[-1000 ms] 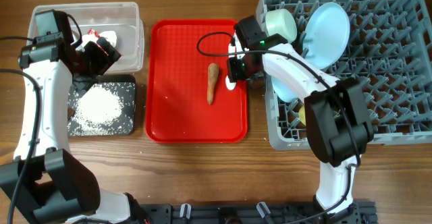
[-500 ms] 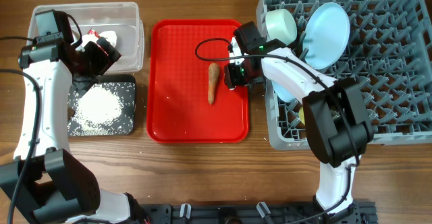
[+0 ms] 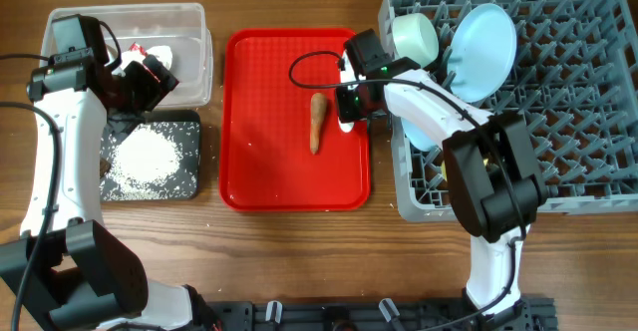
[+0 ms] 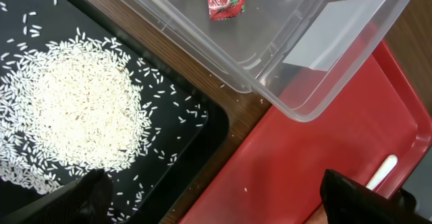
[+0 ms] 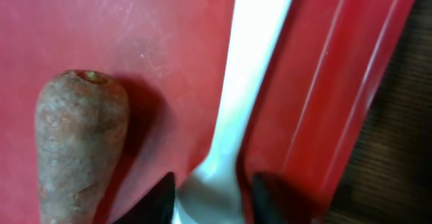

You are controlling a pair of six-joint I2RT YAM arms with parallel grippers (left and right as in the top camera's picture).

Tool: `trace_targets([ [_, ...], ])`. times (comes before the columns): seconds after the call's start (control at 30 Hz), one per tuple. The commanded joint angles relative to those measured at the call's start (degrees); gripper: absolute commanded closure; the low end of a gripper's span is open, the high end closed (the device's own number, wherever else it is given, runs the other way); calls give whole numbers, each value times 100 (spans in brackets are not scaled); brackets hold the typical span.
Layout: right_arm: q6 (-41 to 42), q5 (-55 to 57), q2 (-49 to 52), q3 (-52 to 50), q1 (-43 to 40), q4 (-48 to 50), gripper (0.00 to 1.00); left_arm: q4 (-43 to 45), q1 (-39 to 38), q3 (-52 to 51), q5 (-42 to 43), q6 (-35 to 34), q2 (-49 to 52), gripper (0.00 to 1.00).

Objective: Sort waste into correct bins and load items into the dishwasher rack
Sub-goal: 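Close the right gripper on the white spoon handle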

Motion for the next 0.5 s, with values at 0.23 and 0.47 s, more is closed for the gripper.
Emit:
trace_targets([
  [0.23, -144, -76, 297, -37, -17, -452, 76, -2, 11, 83, -33, 11, -98, 0],
  [0.47, -125, -275, 297, -35, -17, -824, 90, -2, 11, 83, -33, 11, -98, 0],
])
